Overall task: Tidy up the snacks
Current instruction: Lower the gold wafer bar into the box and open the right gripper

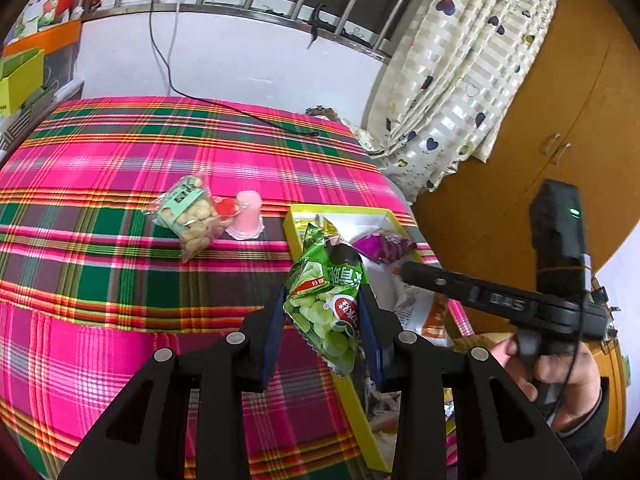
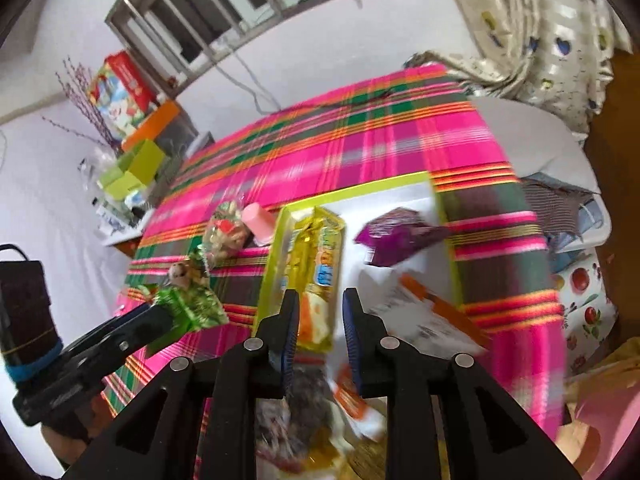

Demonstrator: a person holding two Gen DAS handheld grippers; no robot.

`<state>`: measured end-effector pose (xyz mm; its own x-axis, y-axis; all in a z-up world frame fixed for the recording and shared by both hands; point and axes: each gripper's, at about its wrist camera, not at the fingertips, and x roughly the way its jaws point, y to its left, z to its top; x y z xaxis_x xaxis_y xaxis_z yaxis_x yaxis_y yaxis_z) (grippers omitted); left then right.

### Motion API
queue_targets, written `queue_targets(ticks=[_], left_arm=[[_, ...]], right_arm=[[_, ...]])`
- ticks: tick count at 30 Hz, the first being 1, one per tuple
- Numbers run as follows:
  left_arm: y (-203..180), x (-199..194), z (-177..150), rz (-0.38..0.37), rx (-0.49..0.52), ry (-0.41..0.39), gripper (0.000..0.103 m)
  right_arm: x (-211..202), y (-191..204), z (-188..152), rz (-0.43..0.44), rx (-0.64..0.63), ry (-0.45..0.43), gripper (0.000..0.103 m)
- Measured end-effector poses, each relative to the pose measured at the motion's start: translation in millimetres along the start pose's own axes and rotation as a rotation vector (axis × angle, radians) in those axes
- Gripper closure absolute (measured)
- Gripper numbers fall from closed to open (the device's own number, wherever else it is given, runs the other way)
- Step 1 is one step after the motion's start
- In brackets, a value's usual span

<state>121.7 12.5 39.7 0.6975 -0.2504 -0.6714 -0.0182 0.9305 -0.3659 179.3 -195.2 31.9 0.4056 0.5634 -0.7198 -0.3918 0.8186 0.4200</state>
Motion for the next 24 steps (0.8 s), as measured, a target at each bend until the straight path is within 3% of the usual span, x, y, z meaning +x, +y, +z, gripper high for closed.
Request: queue_targets(ticks=[4, 14, 24], left_arm=[[-12, 10, 0, -0.008, 0.019, 0.022, 0.066], [-45, 43, 12, -0.006, 0.100, 0.075, 0.066], [-65, 104, 20, 0.039, 0.178, 0.169, 0.066]], right_arm=[[-21, -14, -6, -0.023, 0.006, -0.046, 0.081], [-24, -35, -19, -0.021, 0.007, -0.042, 0.081], [-30, -44, -23, 0.002, 0.022, -0.046, 0.081]])
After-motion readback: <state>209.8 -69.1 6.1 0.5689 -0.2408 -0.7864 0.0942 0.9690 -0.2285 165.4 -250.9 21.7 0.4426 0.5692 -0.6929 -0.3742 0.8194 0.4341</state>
